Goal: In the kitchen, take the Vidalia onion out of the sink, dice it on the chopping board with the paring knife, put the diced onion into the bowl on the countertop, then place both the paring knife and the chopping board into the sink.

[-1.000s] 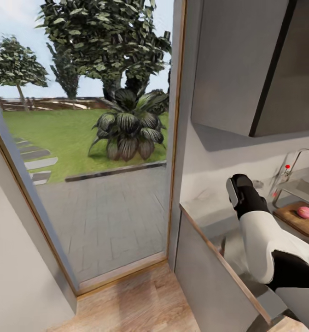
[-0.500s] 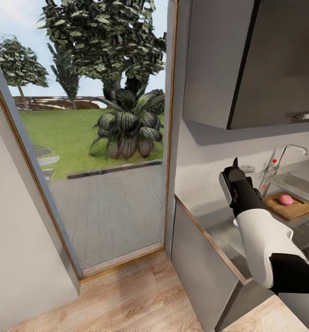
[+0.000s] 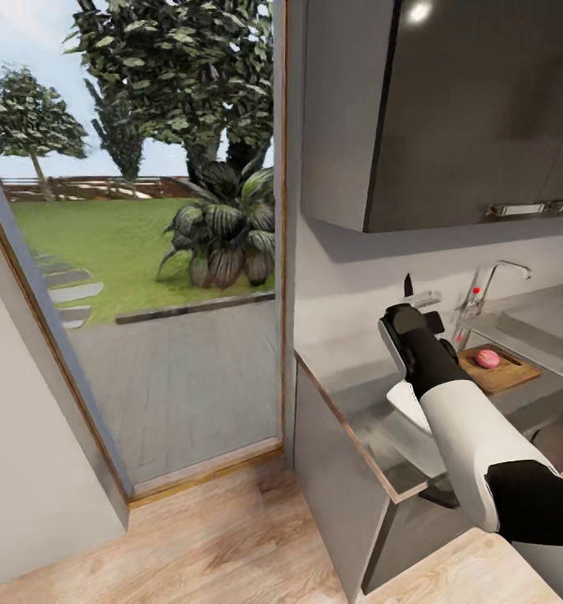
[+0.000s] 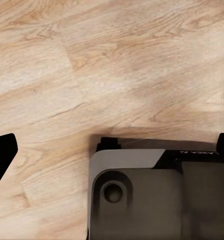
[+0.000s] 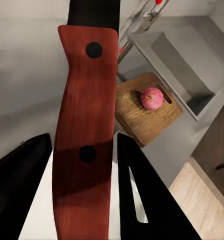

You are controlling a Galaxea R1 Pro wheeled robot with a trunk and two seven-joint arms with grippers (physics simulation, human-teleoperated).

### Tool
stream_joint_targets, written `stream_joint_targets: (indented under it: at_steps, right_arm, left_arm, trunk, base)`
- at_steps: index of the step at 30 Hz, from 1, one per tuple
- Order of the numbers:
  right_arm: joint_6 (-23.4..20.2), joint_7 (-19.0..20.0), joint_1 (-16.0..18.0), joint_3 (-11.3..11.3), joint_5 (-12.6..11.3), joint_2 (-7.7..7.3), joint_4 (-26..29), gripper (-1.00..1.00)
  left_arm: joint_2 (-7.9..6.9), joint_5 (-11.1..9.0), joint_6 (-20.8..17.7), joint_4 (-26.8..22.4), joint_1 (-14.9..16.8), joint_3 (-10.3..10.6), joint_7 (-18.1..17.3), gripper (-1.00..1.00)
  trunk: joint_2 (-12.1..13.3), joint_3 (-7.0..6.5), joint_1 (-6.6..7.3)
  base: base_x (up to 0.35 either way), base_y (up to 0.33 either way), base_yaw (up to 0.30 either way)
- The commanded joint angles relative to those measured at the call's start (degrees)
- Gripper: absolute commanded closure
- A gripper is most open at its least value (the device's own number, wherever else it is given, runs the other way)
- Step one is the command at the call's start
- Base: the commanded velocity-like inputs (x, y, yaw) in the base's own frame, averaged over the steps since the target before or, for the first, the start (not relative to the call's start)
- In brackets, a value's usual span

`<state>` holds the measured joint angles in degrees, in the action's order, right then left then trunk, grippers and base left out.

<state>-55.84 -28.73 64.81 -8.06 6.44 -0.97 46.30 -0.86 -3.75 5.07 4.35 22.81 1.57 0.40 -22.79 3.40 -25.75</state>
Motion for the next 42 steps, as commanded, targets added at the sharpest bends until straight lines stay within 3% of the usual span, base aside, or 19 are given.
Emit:
stream_joint_targets:
  at_steps: [1, 24, 27, 28, 31, 42]
  right_arm:
    - [-0.4, 0.1, 0.1, -0.4, 0.3, -0.08, 0.0, 1.00]
    - [-0.4, 0.0, 0.1, -0.9, 0.3, 0.01, 0.4, 1.00]
    - [-0.4, 0.0, 0.1, -1.9, 0.3, 0.01, 0.4, 1.00]
    - [-0.4, 0.0, 0.1, -4.7, 0.4, 0.01, 0.4, 1.00]
    - [-0.4, 0.0, 0.0, -6.3, 0.5, 0.01, 0.4, 1.00]
    - [-0.4, -0.1, 0.1, -6.9, 0.5, 0.01, 0.4, 1.00]
  left_arm:
    - [0.02, -0.4, 0.5, 0.3, 0.1, 0.2, 0.0, -1.00]
    - [0.15, -0.4, 0.4, 0.3, 0.1, 0.3, 0.0, -1.00]
    - [0.16, -0.4, 0.4, 0.3, 0.1, 0.3, 0.0, -1.00]
    - [0.16, -0.4, 0.4, 0.3, 0.1, 0.3, 0.0, -1.00]
    - [0.16, -0.4, 0.4, 0.3, 0.1, 0.3, 0.0, -1.00]
    - [0.16, -0.4, 0.4, 0.3, 0.1, 0.3, 0.0, -1.00]
  trunk:
    - [-0.1, 0.13, -0.04]
    - [-0.1, 0.13, -0.04]
    - [-0.1, 0.13, -0.04]
    - [-0.1, 0.13, -0.04]
    - [-0.1, 0.13, -0.04]
    - [-0.1, 0.13, -0.04]
  base:
    - [-0.001, -0.312, 0.000]
    - [-0.030, -0.319, 0.202]
    - [-0.100, -0.320, 0.246]
    - [-0.135, -0.320, 0.246]
    - [-0.148, -0.320, 0.245]
    - [-0.167, -0.313, 0.084]
